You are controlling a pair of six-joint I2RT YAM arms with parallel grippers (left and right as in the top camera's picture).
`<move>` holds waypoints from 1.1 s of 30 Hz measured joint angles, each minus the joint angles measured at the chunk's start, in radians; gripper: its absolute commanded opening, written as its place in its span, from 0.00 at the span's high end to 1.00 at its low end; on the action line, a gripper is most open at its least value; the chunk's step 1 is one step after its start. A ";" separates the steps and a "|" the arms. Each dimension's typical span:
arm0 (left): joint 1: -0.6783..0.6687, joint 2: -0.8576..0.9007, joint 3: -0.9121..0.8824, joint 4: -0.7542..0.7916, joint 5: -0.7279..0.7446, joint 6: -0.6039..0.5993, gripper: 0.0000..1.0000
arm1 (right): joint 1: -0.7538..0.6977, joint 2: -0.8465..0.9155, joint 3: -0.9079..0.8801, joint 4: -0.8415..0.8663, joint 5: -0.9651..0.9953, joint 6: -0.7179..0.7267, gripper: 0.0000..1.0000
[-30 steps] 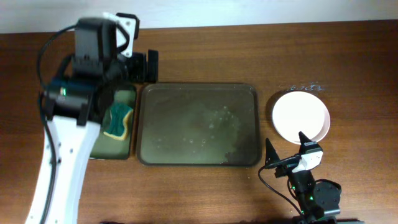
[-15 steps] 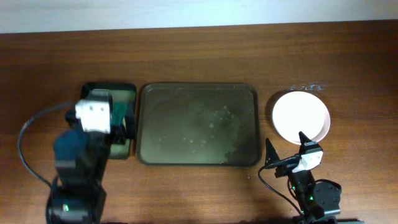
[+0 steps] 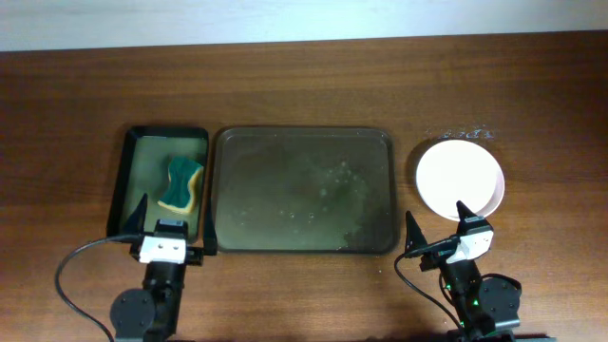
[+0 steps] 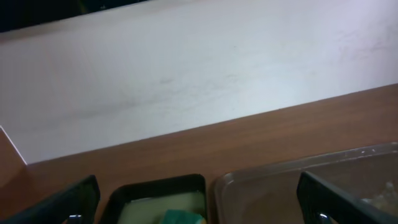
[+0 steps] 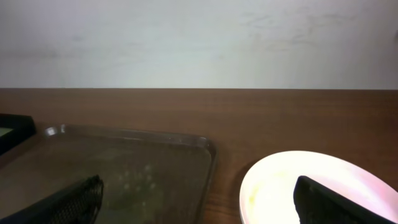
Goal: Clean dirty plates on tray and stack at the side
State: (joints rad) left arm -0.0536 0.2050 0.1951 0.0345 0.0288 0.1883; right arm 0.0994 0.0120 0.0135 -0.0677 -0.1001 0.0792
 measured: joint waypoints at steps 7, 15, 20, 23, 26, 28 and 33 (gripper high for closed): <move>0.000 -0.112 -0.101 0.018 0.028 0.012 0.01 | 0.000 0.000 0.000 0.000 0.000 0.000 0.02; 0.000 -0.184 -0.127 0.021 0.043 0.034 0.01 | 0.000 0.000 0.000 0.000 0.000 -0.001 0.02; 0.000 -0.188 -0.132 0.062 0.043 0.076 0.01 | 0.000 0.000 0.000 0.000 0.000 0.000 0.02; 0.000 -0.190 -0.158 0.143 0.046 0.118 0.01 | 0.000 0.000 0.000 0.000 0.000 0.000 0.02; 0.000 -0.190 -0.177 0.142 0.046 0.143 0.01 | 0.000 0.000 0.000 0.000 0.000 0.000 0.02; 0.000 -0.191 -0.177 0.110 0.046 0.161 0.01 | 0.000 0.000 0.000 0.000 0.000 0.000 0.02; 0.000 -0.193 -0.183 -0.106 0.042 0.197 0.01 | 0.000 0.000 0.000 0.000 0.000 0.000 0.02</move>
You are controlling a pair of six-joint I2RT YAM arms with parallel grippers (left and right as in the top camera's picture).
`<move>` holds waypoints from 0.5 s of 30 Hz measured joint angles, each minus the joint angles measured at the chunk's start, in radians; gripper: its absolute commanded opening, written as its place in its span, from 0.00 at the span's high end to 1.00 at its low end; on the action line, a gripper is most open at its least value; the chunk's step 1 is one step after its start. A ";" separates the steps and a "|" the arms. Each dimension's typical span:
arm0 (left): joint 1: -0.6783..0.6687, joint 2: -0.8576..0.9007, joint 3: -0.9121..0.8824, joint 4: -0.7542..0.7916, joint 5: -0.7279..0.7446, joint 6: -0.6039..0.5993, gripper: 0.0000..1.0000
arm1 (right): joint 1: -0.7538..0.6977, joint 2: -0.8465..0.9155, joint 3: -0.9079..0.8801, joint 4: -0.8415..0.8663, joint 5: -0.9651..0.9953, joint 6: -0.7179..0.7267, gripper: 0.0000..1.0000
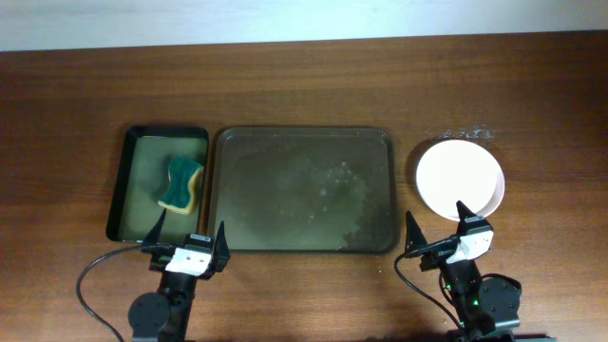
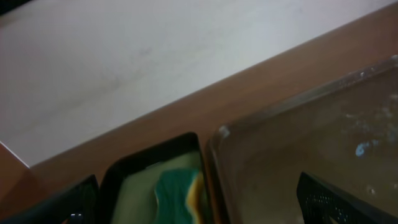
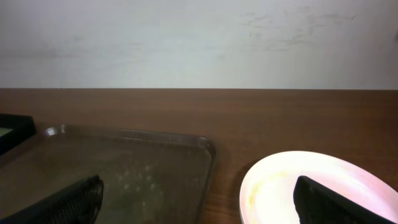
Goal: Clean dirty plates on tray and stack at the side
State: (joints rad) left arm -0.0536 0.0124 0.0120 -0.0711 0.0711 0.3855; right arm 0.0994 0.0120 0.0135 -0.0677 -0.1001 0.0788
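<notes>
The big dark tray lies mid-table, wet with droplets and holding no plates; it also shows as the big tray and the tray in the wrist views. A white plate rests on the table to its right, seen again as the plate with a faint yellowish smear. A green-and-yellow sponge lies in the small black tray. My left gripper stands open near the table's front, just before the gap between the two trays. My right gripper is open at the plate's near edge.
In the left wrist view the sponge and the small tray's rim sit just ahead of the open left gripper. A few water drops lie behind the plate. A pale wall runs along the table's far edge.
My left gripper has drawn back toward the table's front edge, shifted a little right and turned toward the big tray. The right arm, plate and sponge have not moved.
</notes>
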 measured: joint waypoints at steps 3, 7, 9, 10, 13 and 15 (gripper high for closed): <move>0.000 -0.001 0.000 0.000 0.000 0.013 0.01 | 0.000 0.000 0.000 0.000 0.000 0.000 0.02; 0.015 -0.001 0.000 0.000 0.000 0.016 0.01 | 0.000 0.000 0.000 0.000 0.000 0.000 0.02; 0.039 -0.001 0.000 0.000 -0.001 0.016 0.00 | 0.000 0.000 0.000 0.000 0.000 0.000 0.01; 0.043 0.000 0.000 0.000 -0.001 0.016 0.01 | 0.000 0.000 0.000 0.000 0.000 0.001 0.02; 0.044 -0.001 0.000 0.000 -0.001 0.016 0.01 | 0.000 0.000 0.000 0.000 0.000 0.000 0.02; 0.044 0.000 0.000 0.000 -0.001 0.016 0.01 | 0.000 0.000 0.000 0.000 0.000 0.000 0.02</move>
